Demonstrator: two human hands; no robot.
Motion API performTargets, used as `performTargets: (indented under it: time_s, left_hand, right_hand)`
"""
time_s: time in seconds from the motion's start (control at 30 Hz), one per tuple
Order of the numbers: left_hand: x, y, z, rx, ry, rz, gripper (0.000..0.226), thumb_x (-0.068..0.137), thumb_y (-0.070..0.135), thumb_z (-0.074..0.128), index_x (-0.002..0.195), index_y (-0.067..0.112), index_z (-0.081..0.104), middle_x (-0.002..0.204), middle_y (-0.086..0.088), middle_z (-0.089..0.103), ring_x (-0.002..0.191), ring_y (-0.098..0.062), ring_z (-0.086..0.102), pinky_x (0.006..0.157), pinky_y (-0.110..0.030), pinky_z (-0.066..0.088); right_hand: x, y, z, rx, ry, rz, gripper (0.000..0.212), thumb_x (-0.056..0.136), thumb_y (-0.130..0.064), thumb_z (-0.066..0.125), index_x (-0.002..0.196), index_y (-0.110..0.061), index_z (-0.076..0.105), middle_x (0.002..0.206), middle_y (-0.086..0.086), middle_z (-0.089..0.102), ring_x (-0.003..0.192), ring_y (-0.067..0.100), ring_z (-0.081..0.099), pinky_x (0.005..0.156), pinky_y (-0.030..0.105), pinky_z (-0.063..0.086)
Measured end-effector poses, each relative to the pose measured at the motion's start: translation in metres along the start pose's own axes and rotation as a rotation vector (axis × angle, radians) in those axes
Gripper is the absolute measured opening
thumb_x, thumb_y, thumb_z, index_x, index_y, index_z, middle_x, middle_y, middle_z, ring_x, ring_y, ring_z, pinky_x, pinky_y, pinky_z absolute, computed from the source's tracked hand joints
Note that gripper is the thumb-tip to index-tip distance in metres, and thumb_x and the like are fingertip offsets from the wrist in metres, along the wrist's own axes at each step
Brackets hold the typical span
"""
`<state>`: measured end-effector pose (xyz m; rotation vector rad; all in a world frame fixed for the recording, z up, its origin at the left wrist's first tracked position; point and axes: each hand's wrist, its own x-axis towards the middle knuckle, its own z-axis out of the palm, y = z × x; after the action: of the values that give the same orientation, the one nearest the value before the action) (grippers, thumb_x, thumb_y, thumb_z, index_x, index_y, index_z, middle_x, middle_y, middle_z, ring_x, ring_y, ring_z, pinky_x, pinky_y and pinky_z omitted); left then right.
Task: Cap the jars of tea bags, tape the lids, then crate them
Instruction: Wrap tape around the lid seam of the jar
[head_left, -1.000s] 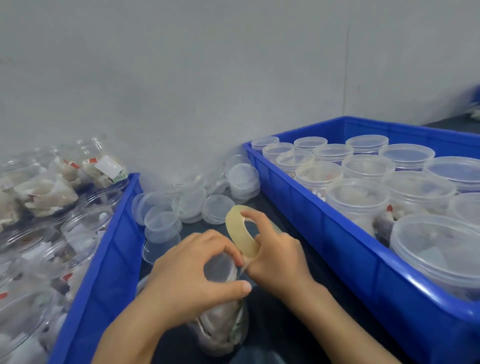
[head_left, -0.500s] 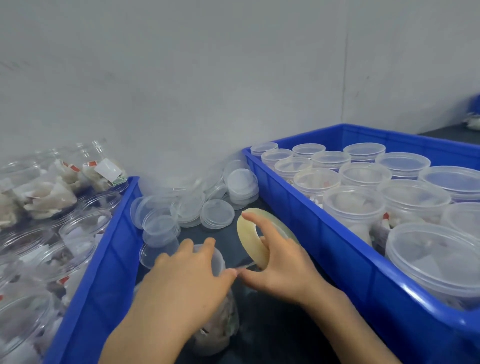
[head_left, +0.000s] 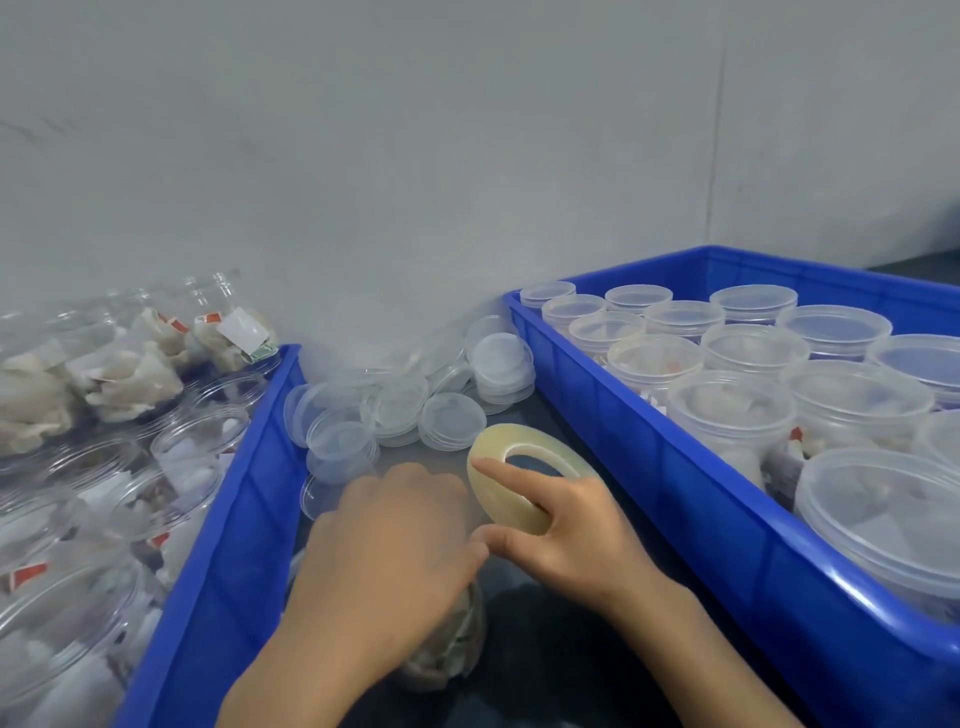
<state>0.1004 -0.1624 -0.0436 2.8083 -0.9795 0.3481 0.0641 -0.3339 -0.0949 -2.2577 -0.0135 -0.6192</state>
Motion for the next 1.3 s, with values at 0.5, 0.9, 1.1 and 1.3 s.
performTargets:
  time_s: [0.5,0.9,1.1,1.3]
  left_hand:
    - [0.003,-0.001,0.006,-0.051,0.018,-0.045,0.043,0.08,0.065,0.029,0.119,0.048,0.034,0.124,0.026,0.035,0.117,-0.007,0.032,0.088,-0.029,0.033]
    - [0.004,0.003,0.012,-0.002,0.124,-0.141,0.059,0.071,0.061,0.018,0.12,0.044,0.047,0.111,0.023,0.049,0.103,-0.006,0.041,0.074,-0.029,0.036]
    - [0.009,0.004,0.015,0.055,0.082,-0.205,0.053,0.082,0.057,0.031,0.132,0.041,0.04,0.126,0.018,0.046,0.112,-0.014,0.041,0.079,-0.034,0.035]
    - [0.012,0.007,0.015,0.048,0.08,-0.222,0.046,0.083,0.053,0.034,0.123,0.035,0.046,0.119,0.012,0.05,0.109,-0.022,0.043,0.077,-0.037,0.035]
  right_hand:
    - [-0.006,-0.009,-0.001,-0.054,0.025,-0.064,0.053,0.081,-0.042,0.067,0.131,-0.039,0.05,0.083,0.001,0.07,0.083,0.009,0.061,0.076,0.019,0.044]
    - [0.004,-0.006,0.015,0.22,0.168,0.095,0.043,0.067,-0.035,0.08,0.106,-0.045,0.065,0.052,-0.022,0.049,0.056,-0.005,0.048,0.059,0.011,0.033]
    - [0.012,-0.008,0.021,0.26,0.175,0.086,0.035,0.069,-0.033,0.076,0.087,-0.059,0.061,0.056,0.006,0.05,0.053,0.002,0.04,0.055,0.026,0.038]
    - [0.023,-0.011,0.023,0.312,0.136,0.159,0.03,0.067,-0.036,0.075,0.088,-0.055,0.067,0.053,0.006,0.051,0.051,0.013,0.042,0.054,0.035,0.041]
